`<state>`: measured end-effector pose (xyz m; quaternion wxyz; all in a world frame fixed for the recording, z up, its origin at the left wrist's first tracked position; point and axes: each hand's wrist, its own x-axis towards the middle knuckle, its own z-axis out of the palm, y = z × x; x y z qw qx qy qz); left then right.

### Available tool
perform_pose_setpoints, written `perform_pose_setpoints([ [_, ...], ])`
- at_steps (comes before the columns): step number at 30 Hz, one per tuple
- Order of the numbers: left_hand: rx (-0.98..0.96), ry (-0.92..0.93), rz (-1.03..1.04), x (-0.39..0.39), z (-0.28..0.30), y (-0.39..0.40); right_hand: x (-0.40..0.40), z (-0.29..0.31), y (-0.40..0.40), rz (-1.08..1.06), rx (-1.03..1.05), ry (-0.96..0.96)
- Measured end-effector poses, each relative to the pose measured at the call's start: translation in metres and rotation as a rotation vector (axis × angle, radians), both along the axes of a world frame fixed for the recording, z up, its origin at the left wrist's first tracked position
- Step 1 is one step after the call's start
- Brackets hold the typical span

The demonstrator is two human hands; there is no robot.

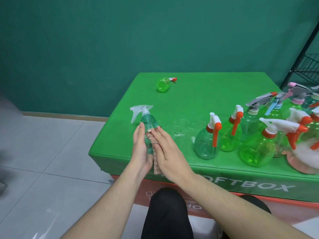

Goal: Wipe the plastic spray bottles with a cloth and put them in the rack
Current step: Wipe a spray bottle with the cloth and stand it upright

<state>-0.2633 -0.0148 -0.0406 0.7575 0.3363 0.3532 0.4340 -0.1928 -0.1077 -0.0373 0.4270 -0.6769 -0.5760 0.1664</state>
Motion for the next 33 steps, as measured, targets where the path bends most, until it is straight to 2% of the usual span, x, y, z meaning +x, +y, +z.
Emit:
perform_pose_setpoints([
  [7,0.058,0.054,-0.129,-0.006,-0.002,-0.003,0.000,0.002,-0.001,0.002,-0.026,-0.064],
  [13,0.120,0.122,-0.202,-0.006,0.004,-0.015,0.009,0.014,0.010,-0.041,-0.057,-0.001],
  [19,0.132,0.171,-0.200,0.001,0.008,-0.022,0.023,0.029,0.028,-0.115,-0.038,0.138],
  [25,0.124,0.150,-0.211,0.004,0.010,-0.028,0.032,0.040,0.038,-0.198,-0.019,0.476],
  [29,0.096,0.109,-0.185,0.004,0.008,-0.026,0.024,0.037,0.029,-0.151,-0.024,0.428],
  [33,0.052,0.075,-0.115,0.006,0.004,-0.025,0.015,0.030,0.018,-0.078,-0.054,0.230],
])
